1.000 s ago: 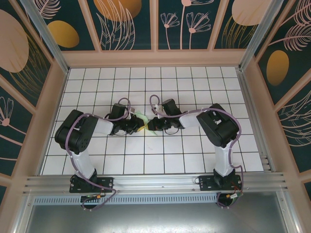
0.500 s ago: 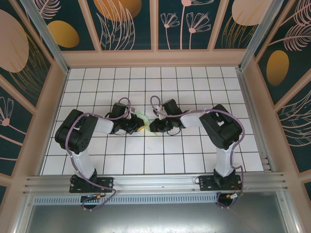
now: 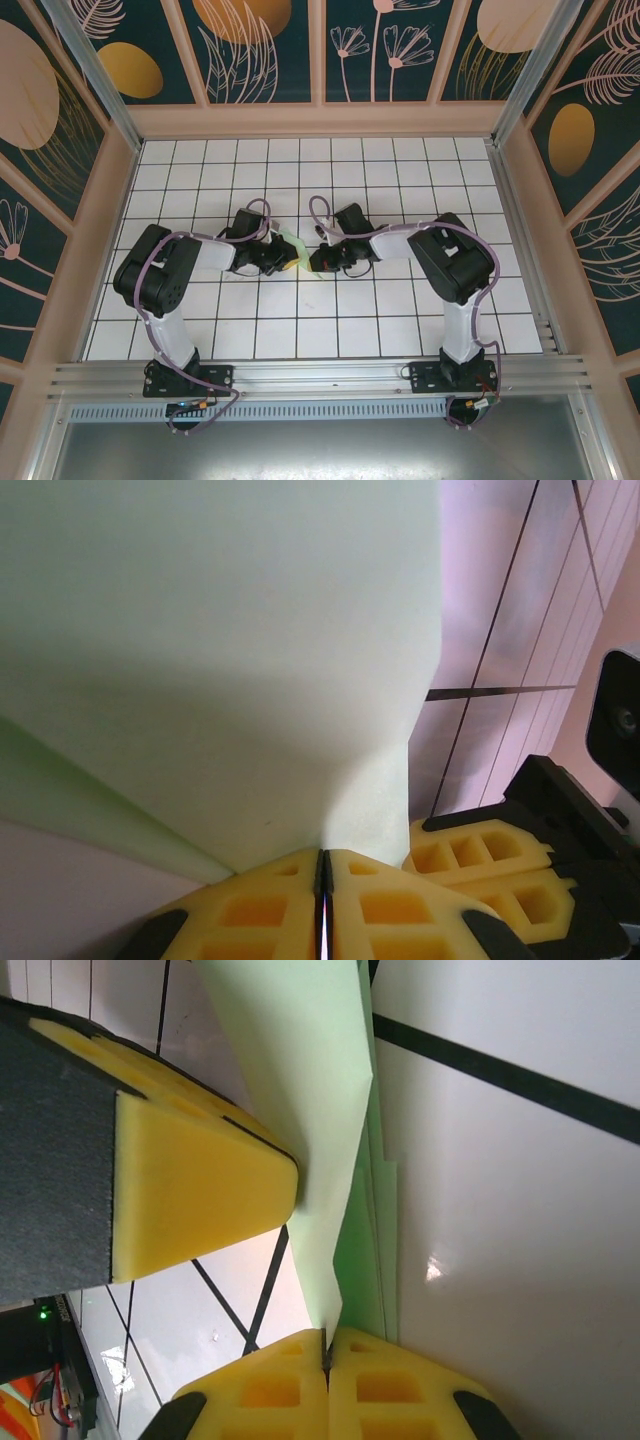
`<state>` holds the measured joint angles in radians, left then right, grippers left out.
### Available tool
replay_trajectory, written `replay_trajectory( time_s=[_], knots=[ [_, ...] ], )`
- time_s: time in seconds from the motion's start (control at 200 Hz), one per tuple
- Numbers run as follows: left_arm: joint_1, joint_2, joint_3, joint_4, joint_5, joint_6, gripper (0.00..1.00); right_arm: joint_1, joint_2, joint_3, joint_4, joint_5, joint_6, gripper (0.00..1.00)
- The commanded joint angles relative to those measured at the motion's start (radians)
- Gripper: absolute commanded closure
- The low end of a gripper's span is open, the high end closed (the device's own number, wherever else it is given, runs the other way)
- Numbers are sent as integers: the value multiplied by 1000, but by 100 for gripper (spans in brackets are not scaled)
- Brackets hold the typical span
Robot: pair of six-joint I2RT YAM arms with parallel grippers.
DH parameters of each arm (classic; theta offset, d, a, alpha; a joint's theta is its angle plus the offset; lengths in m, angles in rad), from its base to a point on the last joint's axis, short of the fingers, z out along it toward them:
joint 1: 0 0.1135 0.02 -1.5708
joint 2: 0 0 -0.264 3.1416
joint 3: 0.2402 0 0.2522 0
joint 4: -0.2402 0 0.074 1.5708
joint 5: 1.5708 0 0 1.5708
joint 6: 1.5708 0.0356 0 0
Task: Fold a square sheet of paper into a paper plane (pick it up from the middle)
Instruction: Fold the wing for the fifth time at the center of the table.
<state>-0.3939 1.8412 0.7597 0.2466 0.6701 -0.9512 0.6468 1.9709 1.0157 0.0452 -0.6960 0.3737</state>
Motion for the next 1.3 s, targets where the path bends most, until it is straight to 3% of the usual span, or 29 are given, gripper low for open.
replay_trajectory(
  time_s=[0.0,0.235,0.385,0.691,1.081,1.296],
  knots=[
    [5,75,9,-130,-216,61,87,0,41,16,-62,66,-6,91],
    [5,75,36,-207,-296,109,87,0,-102,31,-101,100,34,73],
    [4,84,41,-216,-311,118,87,12,-147,39,-107,157,76,71],
    [0,108,47,-219,-333,114,88,75,-55,102,-96,179,140,94],
    [-2,137,49,-219,-376,94,90,86,27,138,-188,238,107,96],
    [-2,151,51,-216,-377,94,93,85,0,113,-187,241,90,97]
  ],
)
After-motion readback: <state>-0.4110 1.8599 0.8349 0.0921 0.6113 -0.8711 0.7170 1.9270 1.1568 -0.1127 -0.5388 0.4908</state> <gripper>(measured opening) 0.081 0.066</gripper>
